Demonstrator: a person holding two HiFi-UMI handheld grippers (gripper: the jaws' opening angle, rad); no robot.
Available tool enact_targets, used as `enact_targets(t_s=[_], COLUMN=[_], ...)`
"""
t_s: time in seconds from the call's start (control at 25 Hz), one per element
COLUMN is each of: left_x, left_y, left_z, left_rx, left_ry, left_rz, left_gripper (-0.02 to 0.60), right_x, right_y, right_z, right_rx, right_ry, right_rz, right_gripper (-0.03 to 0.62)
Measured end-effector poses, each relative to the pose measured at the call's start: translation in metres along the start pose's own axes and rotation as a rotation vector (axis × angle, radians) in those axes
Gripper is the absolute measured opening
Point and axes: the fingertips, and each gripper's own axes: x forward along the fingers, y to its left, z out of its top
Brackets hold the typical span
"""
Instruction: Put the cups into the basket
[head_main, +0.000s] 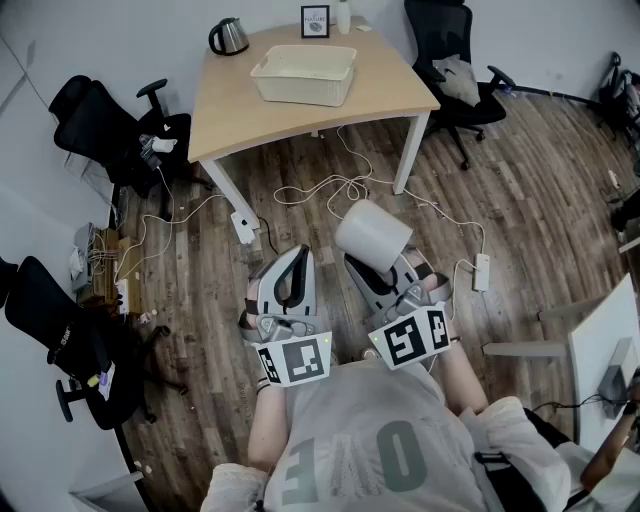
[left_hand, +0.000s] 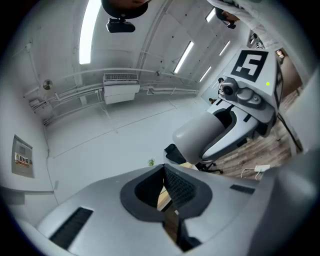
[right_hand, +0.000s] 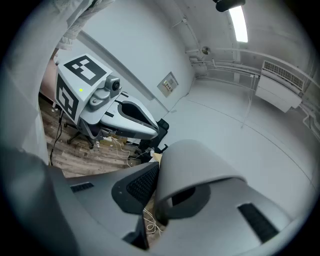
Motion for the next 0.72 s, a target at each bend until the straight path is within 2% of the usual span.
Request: enact_targets(t_s=[0.44,0.72], left_x=[0.027,0.056], left_y=[0.006,-0.007], left_z=[0.002,0.005], left_rx=[-0.012,0.004], left_ry=[-0.020,-0.004], left_rz=[0.011,0.007], left_gripper=[0.009,0.009], right_x=[0.014,0.011], right_y=[-0.019,-0.039], right_z=[-0.012,-0.034], right_rx=[0.017,0.001], right_ry=[-0.007,-0.013], right_rz=[0.022,0.018], right_gripper=[0.041,0.041])
